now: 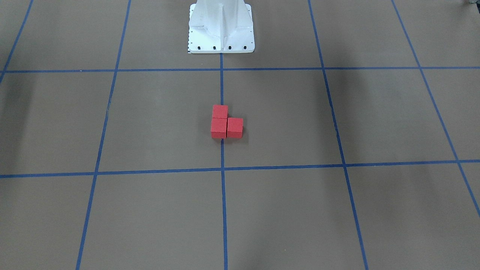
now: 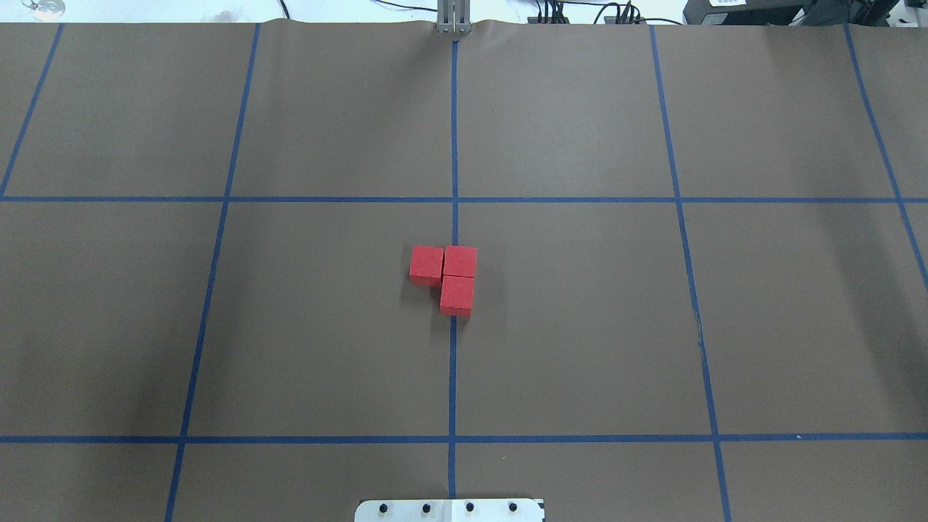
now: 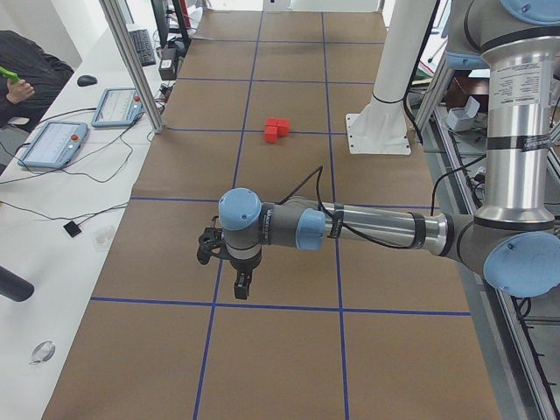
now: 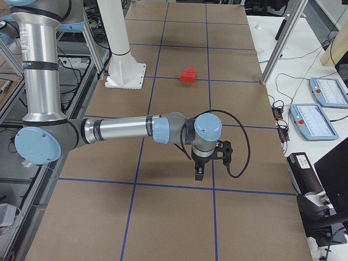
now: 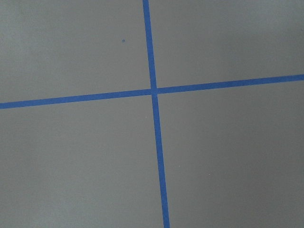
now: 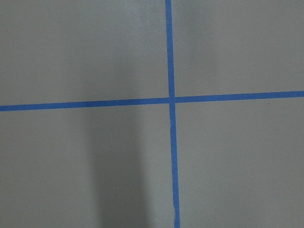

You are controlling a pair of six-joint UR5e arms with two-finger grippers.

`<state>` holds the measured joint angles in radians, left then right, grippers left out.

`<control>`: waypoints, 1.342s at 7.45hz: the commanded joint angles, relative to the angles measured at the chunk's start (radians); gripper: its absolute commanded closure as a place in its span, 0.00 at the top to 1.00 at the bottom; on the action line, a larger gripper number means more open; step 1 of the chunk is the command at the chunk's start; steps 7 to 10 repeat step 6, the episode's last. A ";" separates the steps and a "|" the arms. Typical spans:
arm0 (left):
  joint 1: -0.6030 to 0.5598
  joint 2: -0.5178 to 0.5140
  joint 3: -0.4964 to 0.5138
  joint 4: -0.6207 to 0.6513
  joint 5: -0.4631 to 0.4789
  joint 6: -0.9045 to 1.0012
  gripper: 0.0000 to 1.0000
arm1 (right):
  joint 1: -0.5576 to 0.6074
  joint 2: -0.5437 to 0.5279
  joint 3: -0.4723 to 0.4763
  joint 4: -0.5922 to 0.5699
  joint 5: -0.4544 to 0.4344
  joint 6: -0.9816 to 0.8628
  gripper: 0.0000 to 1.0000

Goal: Form red blocks into L shape at center

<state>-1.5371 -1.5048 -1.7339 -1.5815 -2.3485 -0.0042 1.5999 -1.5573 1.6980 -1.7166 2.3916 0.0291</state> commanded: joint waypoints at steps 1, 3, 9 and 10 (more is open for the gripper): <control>0.002 -0.002 0.008 -0.002 0.000 0.000 1.00 | 0.000 0.000 0.000 0.000 0.000 0.000 0.99; 0.002 -0.003 0.023 -0.011 0.000 0.001 1.00 | -0.002 0.000 -0.001 0.000 0.000 0.000 0.99; 0.002 -0.003 0.025 -0.011 0.000 0.000 1.00 | -0.002 -0.001 -0.001 0.000 0.000 0.000 0.99; 0.002 -0.003 0.025 -0.011 0.000 0.000 1.00 | -0.002 -0.001 -0.001 0.000 0.000 0.000 0.99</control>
